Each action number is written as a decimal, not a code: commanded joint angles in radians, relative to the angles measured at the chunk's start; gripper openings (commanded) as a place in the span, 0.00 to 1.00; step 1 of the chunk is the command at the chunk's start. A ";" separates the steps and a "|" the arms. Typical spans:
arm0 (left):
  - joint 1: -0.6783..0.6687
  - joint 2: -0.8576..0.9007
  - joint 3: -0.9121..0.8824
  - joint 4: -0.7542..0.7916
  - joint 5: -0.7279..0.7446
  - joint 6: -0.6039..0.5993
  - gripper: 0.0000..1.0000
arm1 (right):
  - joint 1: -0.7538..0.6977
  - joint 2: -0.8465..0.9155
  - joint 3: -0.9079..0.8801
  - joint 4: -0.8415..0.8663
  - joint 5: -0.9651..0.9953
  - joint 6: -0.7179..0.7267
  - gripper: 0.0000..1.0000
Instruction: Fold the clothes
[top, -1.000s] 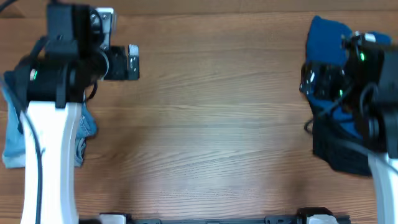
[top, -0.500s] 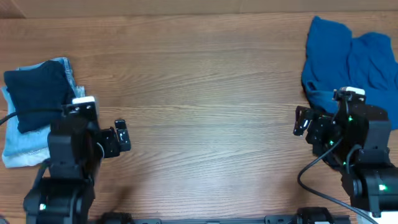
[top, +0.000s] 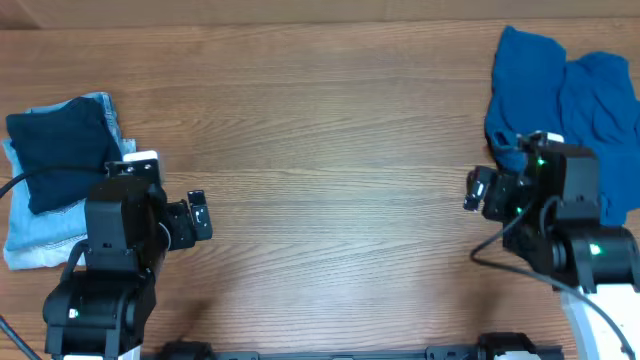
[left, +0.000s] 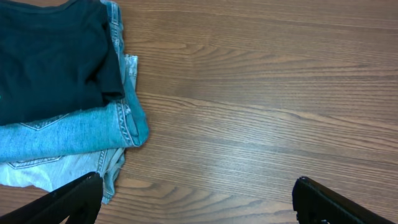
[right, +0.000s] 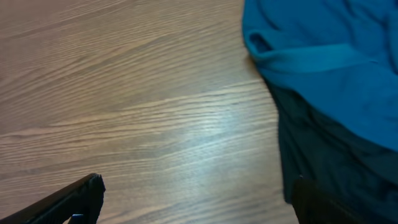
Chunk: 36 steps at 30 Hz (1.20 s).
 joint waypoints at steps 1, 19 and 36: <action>0.003 0.001 -0.003 0.000 -0.021 -0.021 1.00 | -0.002 -0.142 0.000 -0.026 0.034 0.004 1.00; 0.003 0.001 -0.003 0.000 -0.021 -0.021 1.00 | 0.078 -0.969 -0.967 0.987 0.000 -0.056 1.00; 0.003 0.001 -0.003 0.000 -0.021 -0.021 1.00 | 0.076 -0.969 -1.025 0.930 -0.019 -0.058 1.00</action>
